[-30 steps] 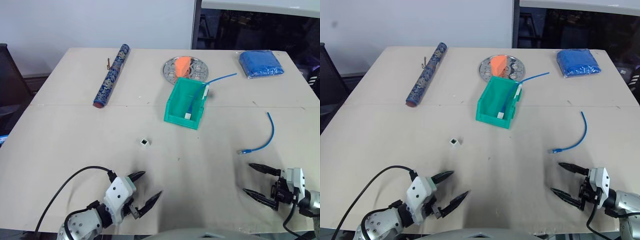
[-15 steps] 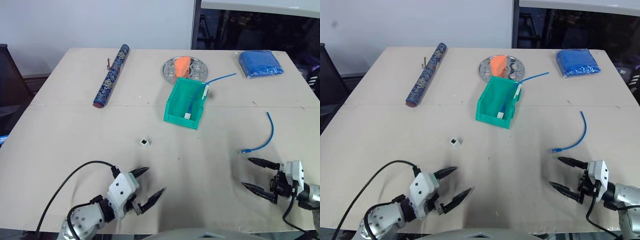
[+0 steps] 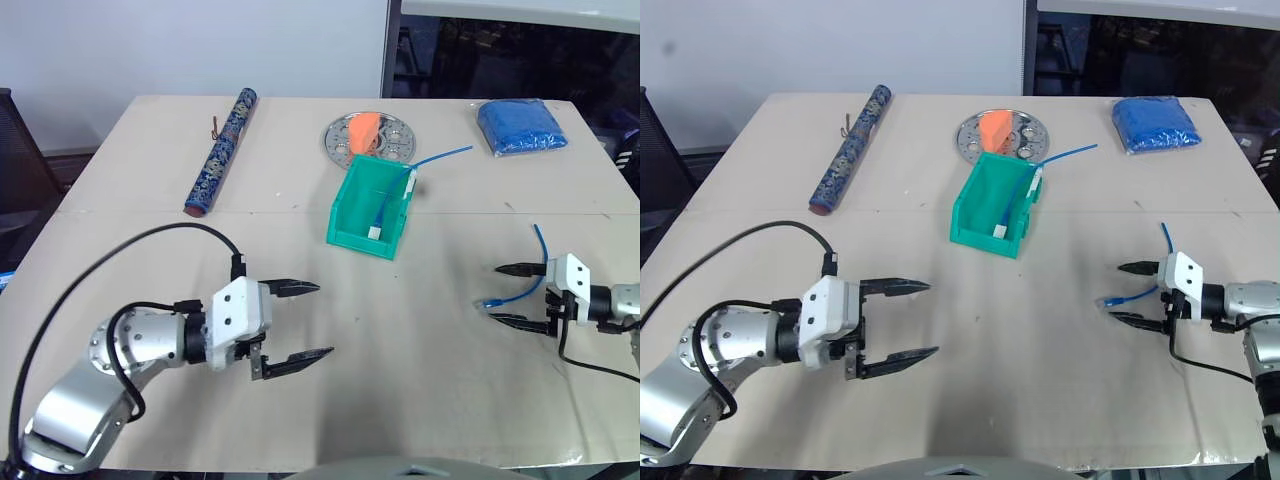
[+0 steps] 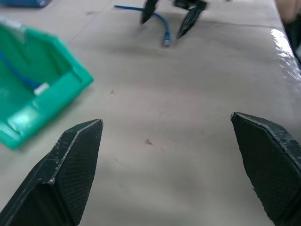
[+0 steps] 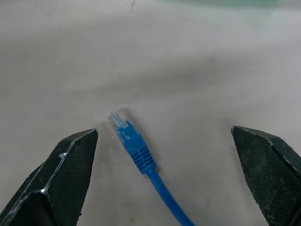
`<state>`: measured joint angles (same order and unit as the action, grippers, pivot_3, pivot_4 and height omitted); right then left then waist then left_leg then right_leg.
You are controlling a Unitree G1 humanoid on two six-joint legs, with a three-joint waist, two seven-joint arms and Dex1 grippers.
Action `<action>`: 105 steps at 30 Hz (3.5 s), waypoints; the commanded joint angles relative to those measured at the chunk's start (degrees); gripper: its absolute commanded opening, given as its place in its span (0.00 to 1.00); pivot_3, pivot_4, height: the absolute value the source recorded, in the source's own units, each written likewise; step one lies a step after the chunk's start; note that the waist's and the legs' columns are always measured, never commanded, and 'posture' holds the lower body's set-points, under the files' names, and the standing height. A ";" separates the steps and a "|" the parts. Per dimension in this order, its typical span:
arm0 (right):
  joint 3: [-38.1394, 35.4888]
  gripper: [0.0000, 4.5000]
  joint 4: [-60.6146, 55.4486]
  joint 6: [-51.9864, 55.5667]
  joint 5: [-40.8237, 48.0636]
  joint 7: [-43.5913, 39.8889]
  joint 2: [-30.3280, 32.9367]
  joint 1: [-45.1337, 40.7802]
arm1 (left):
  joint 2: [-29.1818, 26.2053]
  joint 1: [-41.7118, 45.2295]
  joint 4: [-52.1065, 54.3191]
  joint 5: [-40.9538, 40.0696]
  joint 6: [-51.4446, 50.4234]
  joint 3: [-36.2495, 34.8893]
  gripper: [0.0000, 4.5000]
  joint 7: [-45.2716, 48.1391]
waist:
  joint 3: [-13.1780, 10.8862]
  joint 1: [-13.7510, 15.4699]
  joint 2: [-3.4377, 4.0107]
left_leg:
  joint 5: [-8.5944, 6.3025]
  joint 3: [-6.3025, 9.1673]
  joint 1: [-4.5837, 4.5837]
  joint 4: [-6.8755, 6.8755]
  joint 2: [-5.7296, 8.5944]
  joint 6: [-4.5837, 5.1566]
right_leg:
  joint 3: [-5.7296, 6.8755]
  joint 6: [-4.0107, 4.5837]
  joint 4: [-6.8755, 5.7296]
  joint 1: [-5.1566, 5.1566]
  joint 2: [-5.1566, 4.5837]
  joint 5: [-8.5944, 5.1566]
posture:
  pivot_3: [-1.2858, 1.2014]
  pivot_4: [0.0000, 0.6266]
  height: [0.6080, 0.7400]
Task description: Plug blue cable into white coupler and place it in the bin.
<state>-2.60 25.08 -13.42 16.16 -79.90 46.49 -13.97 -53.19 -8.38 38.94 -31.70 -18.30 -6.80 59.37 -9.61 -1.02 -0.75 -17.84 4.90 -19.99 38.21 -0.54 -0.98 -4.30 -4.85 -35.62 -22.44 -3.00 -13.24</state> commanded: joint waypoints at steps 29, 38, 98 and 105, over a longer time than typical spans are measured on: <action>16.97 0.43 -17.37 19.57 -7.42 12.67 -18.19 -10.35 | -2.61 14.67 -16.28 4.78 3.18 2.27 1.00 10.19 | -0.05 -0.06 -0.03 | -0.03 0.09 -0.07 0.04 0.05 0.04 | 0.05 0.00 -0.14 -0.13 0.00 0.01 | 0.52 0.24 1.00; -2.80 0.99 -33.12 26.15 10.09 14.43 -12.54 6.52 | 8.78 33.32 -22.49 14.32 -1.84 21.03 1.00 7.61 | -0.06 0.50 -0.05 | -0.03 0.28 -0.46 0.14 0.13 0.05 | 0.17 -0.02 -0.08 -0.28 -0.03 0.02 | 0.52 0.24 1.00; -8.19 0.00 -54.09 47.73 59.95 50.88 -26.52 12.28 | 36.17 48.91 -32.58 -15.45 -40.34 11.49 0.22 2.13 | 0.00 -0.06 -0.07 | 0.03 0.79 -0.66 0.52 0.19 -0.02 | 0.52 -0.04 -0.28 -0.27 -0.01 0.03 | 0.52 0.24 1.00; -10.53 0.00 -49.81 47.02 58.39 50.53 -25.70 11.63 | 30.35 42.45 -18.22 -12.28 -34.50 7.44 0.87 -5.13 | 0.00 -0.25 -0.06 | 0.07 0.77 -0.66 0.47 0.18 -0.09 | 0.49 -0.03 -0.23 -0.29 -0.02 0.03 | 0.52 0.24 1.00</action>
<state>-11.23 -24.46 34.66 75.04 -28.38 20.13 -2.29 -21.39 34.94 15.17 -44.15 -55.10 3.27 55.28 -9.61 -1.27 -0.80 -17.77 5.64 -20.64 38.63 -0.37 -1.07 -3.85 -4.88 -35.86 -22.76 -3.02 -13.21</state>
